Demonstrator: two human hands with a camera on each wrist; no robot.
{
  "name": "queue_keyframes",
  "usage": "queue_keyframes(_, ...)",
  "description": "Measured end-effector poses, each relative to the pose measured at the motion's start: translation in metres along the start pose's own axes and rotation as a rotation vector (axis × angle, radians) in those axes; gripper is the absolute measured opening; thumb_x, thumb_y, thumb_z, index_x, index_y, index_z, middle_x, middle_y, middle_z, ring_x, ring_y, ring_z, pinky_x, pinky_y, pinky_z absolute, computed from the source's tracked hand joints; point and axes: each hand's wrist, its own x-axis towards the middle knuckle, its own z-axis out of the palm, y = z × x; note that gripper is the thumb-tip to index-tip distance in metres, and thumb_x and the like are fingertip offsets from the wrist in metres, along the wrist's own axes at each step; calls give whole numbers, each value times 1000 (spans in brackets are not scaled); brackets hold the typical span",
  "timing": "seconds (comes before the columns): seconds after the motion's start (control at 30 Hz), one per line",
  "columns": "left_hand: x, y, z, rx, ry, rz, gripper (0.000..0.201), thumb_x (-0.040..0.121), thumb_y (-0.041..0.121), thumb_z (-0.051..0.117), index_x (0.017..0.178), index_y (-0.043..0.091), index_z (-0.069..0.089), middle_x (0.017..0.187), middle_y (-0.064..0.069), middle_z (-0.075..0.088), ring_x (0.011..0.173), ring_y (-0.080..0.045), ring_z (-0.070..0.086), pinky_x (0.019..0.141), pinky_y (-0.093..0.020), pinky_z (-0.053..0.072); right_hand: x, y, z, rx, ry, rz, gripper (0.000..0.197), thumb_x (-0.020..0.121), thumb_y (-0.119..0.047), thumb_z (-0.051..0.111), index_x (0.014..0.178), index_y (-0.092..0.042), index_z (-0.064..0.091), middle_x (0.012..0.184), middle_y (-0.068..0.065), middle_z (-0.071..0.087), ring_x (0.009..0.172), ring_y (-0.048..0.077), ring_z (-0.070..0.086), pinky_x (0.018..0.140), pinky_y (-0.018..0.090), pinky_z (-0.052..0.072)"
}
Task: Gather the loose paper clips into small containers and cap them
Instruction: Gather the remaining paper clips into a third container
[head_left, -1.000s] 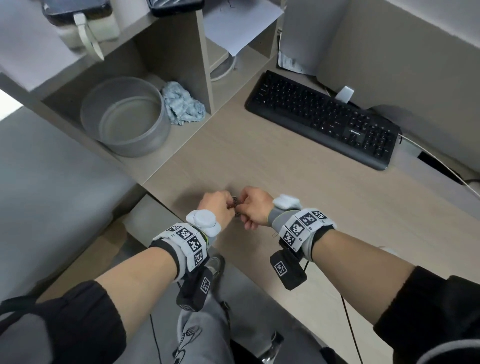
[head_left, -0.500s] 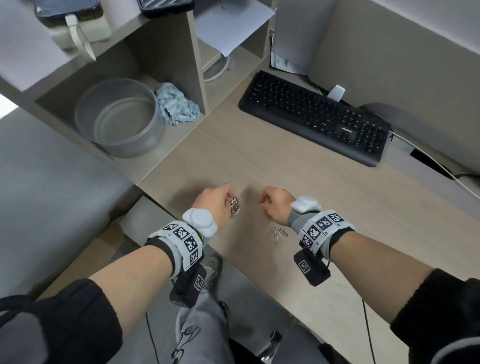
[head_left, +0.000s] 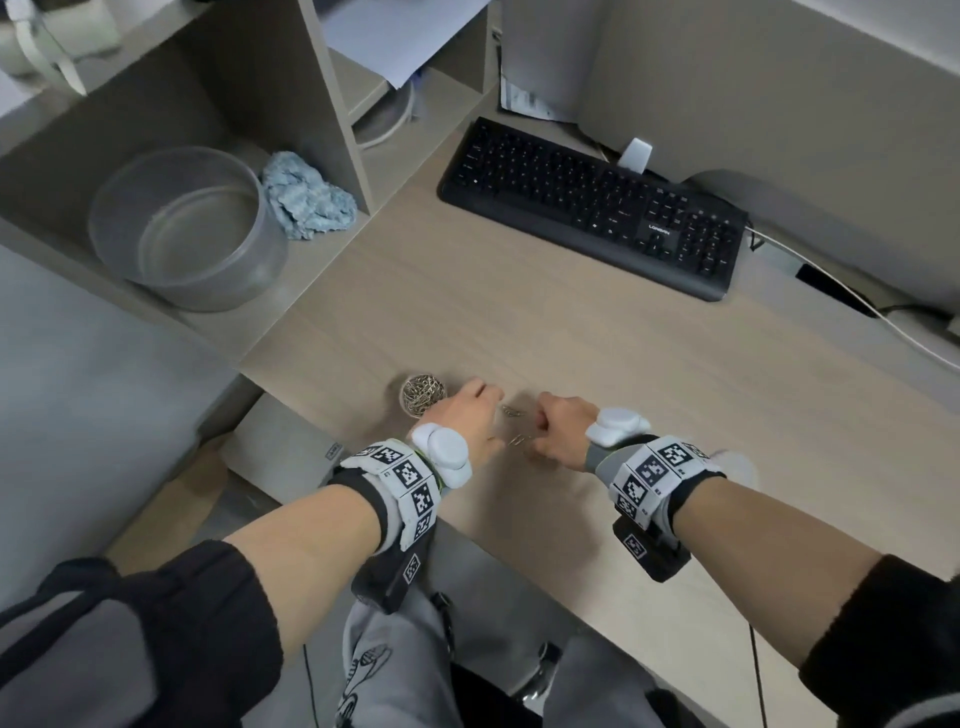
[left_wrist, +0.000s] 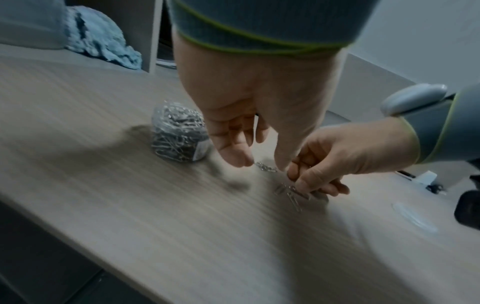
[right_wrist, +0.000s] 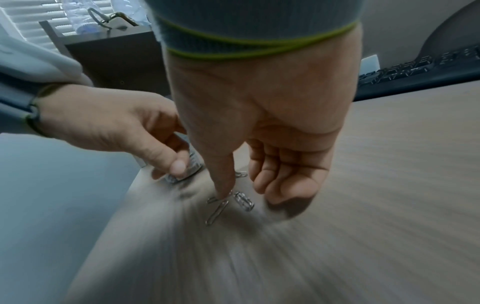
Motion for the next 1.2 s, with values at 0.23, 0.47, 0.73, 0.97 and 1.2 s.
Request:
queue_keyframes(0.23,19,18,18,46,9,20,50,86,20,68,131,14,46,132,-7,41,104,-34,61,84,-43,51,-5,1,20,-6,63,8,45,88,-39,61,119,-9,48,109,13,65,90,33,64,65,34,42)
queue_keyframes(0.47,30,22,19,58,-14,6,32,89,13,62,120,12,51,121,-8,46,96,-36,61,79,-44,49,-7,12,20,48,72,-11,24,92,-25,52,112,-12,53,108,15,64,91,35,62,74,38,52)
queue_keyframes(0.73,38,29,15,105,-50,-11,23,91,5,53,114,6,57,116,-14,56,103,-38,61,82,-40,48,-10,10,21,41,28,-50,25,90,-28,55,114,-20,53,103,6,64,90,30,62,73,38,51)
queue_keyframes(0.97,36,31,16,135,-65,-67,18,92,12,53,107,5,58,107,-19,64,99,-39,62,70,-37,44,-8,9,17,44,-17,-99,31,87,-17,46,111,-33,56,95,1,66,80,31,62,72,38,54)
queue_keyframes(1.2,35,32,22,126,-48,-77,16,90,9,52,104,5,58,105,-18,64,95,-38,62,66,-35,40,-9,8,15,10,-33,-93,28,85,-21,46,108,-32,55,86,0,60,74,31,58,62,31,44)
